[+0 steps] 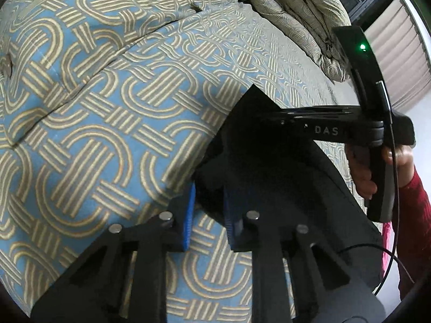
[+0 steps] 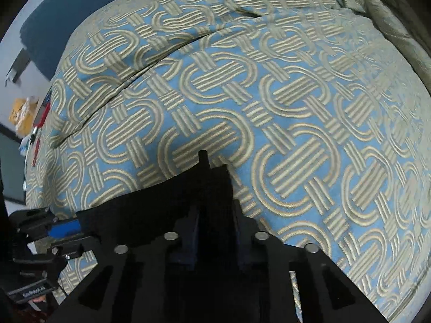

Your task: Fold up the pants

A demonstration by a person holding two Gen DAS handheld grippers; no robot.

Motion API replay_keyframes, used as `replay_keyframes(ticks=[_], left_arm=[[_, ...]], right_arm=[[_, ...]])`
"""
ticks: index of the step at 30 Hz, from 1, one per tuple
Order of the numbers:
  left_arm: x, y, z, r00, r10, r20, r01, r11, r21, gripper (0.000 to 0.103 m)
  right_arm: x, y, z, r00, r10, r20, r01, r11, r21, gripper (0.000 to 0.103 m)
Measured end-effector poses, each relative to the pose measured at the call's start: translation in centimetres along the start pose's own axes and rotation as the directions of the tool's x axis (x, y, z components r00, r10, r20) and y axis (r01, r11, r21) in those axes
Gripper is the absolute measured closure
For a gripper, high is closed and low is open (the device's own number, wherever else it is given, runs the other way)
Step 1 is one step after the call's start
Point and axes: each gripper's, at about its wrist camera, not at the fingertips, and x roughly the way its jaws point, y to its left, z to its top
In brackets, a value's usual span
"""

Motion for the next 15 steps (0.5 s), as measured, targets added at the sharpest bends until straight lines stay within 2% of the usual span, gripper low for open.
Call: replay_keyframes(ticks=[2, 3, 6, 8, 13, 15], left_arm=[[0.0, 0.0, 0.0, 1.0, 0.003, 0.0, -0.003, 1.0, -0.002, 0.081], [0.0, 0.0, -0.1, 1.0, 0.006, 0.0, -0.006, 1.0, -0.003, 0.081], [0.2, -0.2, -0.1, 1.0, 0.026, 0.0, -0.026, 1.0, -0.004, 0.079], [0.4, -0.3, -0.1, 0.999, 0.053, -0.003, -0.053, 0.999, 0.002, 0.069], [0.7, -1.2, -0.2, 0.997, 0.08, -0.014, -0.079, 0.996, 0.031, 0.053], [0.9, -1.7, -0.2, 0.995, 0.1, -0.014, -0.099, 0.994, 0.047, 0.052]], right_arm=[[-0.8, -0.4, -0.7, 1.0, -0.022, 0.009, 0.022, 0.999, 0.033, 0.053], [-1.3, -0.6, -1.3, 1.0, -0.024, 0.016, 0.023, 0.998, 0.051, 0.05], [-2.8, -1.6, -3.9, 1.0, -0.005, 0.018, 0.003, 0.994, 0.113, 0.049], [-3.7, -2.2, -5.6, 1.0, -0.001, 0.022, -0.002, 0.99, 0.142, 0.049], [-7.1, -3.7, -10.2, 0.999, -0.025, 0.037, 0.015, 0.969, 0.246, 0.049], [-8.3, -4.6, -12.2, 0.999, -0.019, 0.045, 0.005, 0.954, 0.3, 0.049]])
